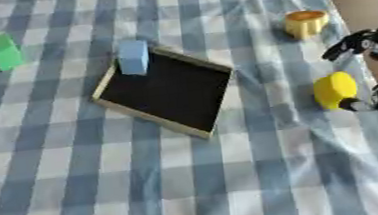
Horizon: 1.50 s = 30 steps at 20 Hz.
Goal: Pick up objects on the table and place them in the box.
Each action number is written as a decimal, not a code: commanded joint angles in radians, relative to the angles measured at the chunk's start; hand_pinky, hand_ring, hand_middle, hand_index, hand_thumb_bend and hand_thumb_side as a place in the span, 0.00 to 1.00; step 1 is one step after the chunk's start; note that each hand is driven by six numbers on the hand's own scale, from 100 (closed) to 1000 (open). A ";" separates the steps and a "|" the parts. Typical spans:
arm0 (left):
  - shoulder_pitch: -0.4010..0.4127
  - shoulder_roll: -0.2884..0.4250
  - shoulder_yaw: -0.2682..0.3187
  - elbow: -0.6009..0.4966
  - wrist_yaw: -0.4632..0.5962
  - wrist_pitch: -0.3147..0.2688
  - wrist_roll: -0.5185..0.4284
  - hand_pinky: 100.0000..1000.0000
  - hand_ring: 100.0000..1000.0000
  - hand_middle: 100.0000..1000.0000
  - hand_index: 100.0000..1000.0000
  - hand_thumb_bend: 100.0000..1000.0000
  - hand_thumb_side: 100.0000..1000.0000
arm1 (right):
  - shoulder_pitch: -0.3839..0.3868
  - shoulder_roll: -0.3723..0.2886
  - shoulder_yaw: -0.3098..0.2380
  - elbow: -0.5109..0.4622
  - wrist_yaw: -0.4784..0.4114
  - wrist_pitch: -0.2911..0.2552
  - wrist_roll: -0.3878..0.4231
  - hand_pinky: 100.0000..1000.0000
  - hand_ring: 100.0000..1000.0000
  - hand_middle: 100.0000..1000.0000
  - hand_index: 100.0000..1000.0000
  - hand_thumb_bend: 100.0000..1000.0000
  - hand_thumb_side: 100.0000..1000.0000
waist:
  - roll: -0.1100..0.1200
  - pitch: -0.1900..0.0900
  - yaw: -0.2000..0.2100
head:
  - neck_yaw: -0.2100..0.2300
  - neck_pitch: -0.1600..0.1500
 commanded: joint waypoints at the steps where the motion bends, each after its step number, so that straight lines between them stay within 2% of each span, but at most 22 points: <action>1: -0.009 0.014 0.003 -0.015 0.005 0.004 -0.001 0.88 0.78 0.73 0.84 0.00 0.56 | -0.015 -0.019 0.001 0.021 0.039 -0.002 0.009 0.85 0.88 0.76 0.84 0.44 0.00 | 0.010 0.001 0.001 | -0.003 -0.008; 18: -0.011 0.008 -0.002 -0.015 0.008 0.006 -0.008 0.88 0.78 0.73 0.84 0.00 0.56 | -0.056 0.021 0.039 0.121 0.075 -0.007 -0.020 0.84 0.86 0.71 0.80 0.42 0.00 | 0.016 0.008 0.010 | -0.006 -0.011; 24: -0.013 0.005 -0.002 -0.015 0.008 0.005 -0.010 0.88 0.78 0.73 0.84 0.00 0.56 | -0.066 0.027 0.047 0.155 0.086 -0.006 -0.029 0.83 0.84 0.68 0.76 0.32 0.00 | 0.018 0.011 0.014 | -0.008 -0.011; 30: -0.015 0.003 -0.004 -0.015 0.011 0.006 -0.012 0.88 0.78 0.73 0.84 0.00 0.57 | -0.074 0.028 0.051 0.157 0.081 -0.001 -0.084 0.77 0.76 0.58 0.70 0.18 0.00 | 0.018 0.010 0.015 | -0.013 -0.012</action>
